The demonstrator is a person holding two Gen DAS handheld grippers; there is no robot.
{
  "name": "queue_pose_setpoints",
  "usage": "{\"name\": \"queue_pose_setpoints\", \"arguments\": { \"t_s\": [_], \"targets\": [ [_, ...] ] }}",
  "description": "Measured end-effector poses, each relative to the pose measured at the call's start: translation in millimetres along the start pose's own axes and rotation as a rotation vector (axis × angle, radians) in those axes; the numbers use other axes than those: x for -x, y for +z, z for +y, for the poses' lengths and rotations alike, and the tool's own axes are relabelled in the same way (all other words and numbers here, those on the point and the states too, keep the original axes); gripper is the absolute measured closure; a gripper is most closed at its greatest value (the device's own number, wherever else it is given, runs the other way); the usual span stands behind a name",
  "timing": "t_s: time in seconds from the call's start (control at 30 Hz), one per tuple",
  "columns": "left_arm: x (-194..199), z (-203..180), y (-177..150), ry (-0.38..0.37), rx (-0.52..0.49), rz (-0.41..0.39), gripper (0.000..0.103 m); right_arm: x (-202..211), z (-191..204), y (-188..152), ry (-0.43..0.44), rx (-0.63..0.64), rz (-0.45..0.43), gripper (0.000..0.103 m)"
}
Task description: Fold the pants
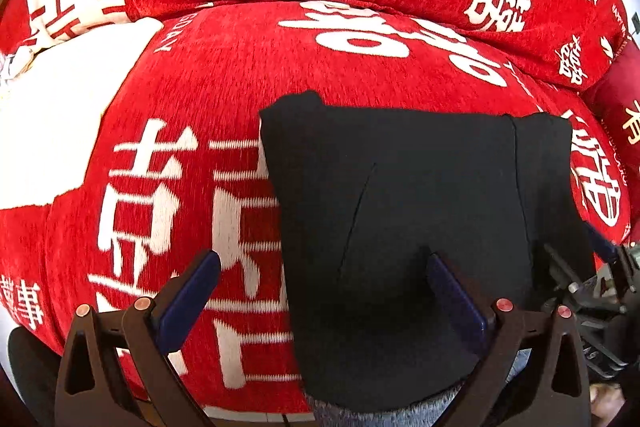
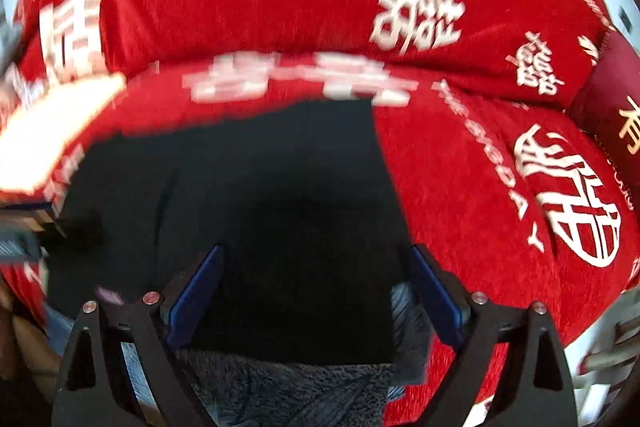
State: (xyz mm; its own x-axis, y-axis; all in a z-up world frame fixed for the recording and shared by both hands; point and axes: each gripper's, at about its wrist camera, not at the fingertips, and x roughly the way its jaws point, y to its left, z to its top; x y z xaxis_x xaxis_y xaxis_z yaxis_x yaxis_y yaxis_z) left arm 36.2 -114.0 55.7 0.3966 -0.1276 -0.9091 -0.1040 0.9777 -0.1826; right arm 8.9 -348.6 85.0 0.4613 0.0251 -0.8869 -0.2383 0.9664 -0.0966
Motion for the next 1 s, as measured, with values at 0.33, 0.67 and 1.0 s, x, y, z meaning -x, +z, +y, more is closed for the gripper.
{"name": "queue_pose_setpoints", "arguments": {
  "t_s": [0.33,0.67,1.0],
  "targets": [
    [21,8,-21,-0.026,-0.02,-0.009,0.0,38,-44,-28,0.111,-0.135,-0.008,0.002],
    [12,12,-21,-0.089,-0.001,0.028,0.0,-12,-61,0,0.223,-0.192,0.096,0.002],
    [-11,7,-13,-0.191,0.026,0.095,0.0,-34,-67,-4,0.302,-0.177,0.144,0.002]
  ]
}}
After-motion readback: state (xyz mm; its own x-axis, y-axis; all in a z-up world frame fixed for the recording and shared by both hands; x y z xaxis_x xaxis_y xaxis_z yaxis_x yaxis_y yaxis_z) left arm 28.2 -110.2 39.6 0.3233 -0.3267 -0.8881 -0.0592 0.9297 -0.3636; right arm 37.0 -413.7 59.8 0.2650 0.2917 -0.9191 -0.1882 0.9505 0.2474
